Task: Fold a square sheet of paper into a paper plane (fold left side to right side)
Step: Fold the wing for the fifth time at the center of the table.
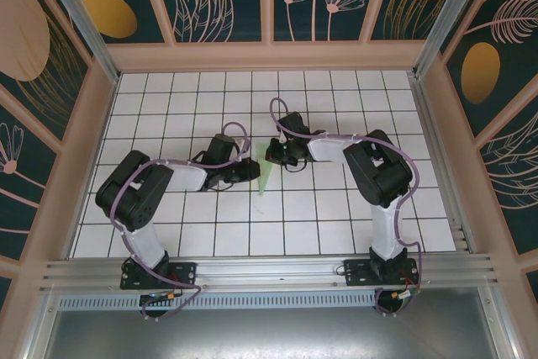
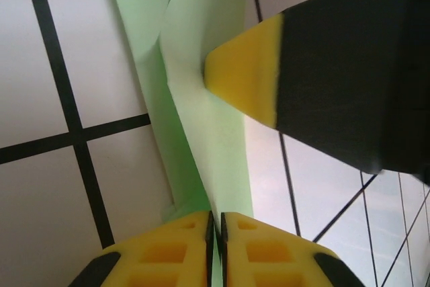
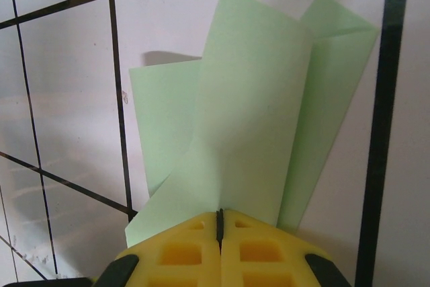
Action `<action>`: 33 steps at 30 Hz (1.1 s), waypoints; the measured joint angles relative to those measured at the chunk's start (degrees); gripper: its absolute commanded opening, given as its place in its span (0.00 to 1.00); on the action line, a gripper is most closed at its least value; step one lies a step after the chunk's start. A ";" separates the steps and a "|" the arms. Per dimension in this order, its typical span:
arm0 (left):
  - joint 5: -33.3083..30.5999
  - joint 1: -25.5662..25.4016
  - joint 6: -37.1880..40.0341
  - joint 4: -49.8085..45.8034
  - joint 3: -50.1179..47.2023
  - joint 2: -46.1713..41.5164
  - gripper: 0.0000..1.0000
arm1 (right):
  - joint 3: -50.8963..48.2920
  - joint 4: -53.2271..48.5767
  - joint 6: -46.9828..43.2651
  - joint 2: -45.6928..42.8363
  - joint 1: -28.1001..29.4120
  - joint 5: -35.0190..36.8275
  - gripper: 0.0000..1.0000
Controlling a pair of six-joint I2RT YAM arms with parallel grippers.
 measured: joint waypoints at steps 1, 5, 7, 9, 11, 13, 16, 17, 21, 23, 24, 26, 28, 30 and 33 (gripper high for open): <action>-0.31 0.00 0.00 -0.57 -0.26 -1.38 0.20 | -0.09 0.15 0.00 0.00 0.00 -0.02 0.01; -1.27 0.00 0.04 -2.05 -0.55 -7.30 0.20 | -0.09 0.24 0.00 0.00 0.00 -0.04 0.01; -1.11 0.00 0.04 -2.12 -0.57 -9.44 0.20 | -0.09 0.24 0.00 0.00 0.00 -0.04 0.01; -0.13 0.00 0.02 -1.99 -0.79 -10.54 0.20 | -0.09 0.24 0.00 0.00 0.00 -0.04 0.01; 1.31 -0.07 -0.09 -1.75 -1.20 -10.67 0.20 | -0.09 0.26 0.00 0.00 0.00 -0.04 0.01; 2.86 -0.39 -0.44 -1.70 -1.68 -10.38 0.20 | -0.09 0.26 0.00 0.00 0.00 -0.04 0.01; 4.61 -1.31 -0.81 -1.05 -1.68 -8.85 0.20 | -0.09 0.26 -0.02 0.00 0.00 -0.04 0.01; 5.01 -1.60 -0.92 -0.66 -1.68 -8.15 0.20 | -0.09 0.26 -0.02 0.00 0.00 -0.04 0.01; 6.36 -2.49 -1.29 0.48 -1.68 -5.27 0.20 | -0.09 0.26 -0.04 0.00 0.00 -0.04 0.01; 6.84 -2.84 -1.33 0.90 -1.68 -4.20 0.20 | -0.09 0.24 -0.04 0.00 0.00 -0.04 0.01; 6.99 -3.02 -1.33 0.94 -1.68 -3.85 0.20 | -0.09 0.24 -0.04 0.00 0.00 -0.07 0.01; 7.39 -3.15 -1.42 1.27 -1.68 -3.17 0.20 | -0.09 0.24 -0.04 0.00 0.00 -0.04 0.01; 7.58 -3.37 -1.51 1.51 -1.66 -2.29 0.20 | -0.09 0.24 -0.07 0.00 0.00 -0.04 0.01; 7.61 -3.45 -1.51 1.49 -1.66 -1.33 0.20 | -0.09 0.24 -0.24 0.00 0.00 -0.04 0.01; 7.52 -3.48 -1.51 1.49 -1.66 -0.11 0.20 | -0.09 0.24 -0.72 0.00 0.00 -0.04 0.01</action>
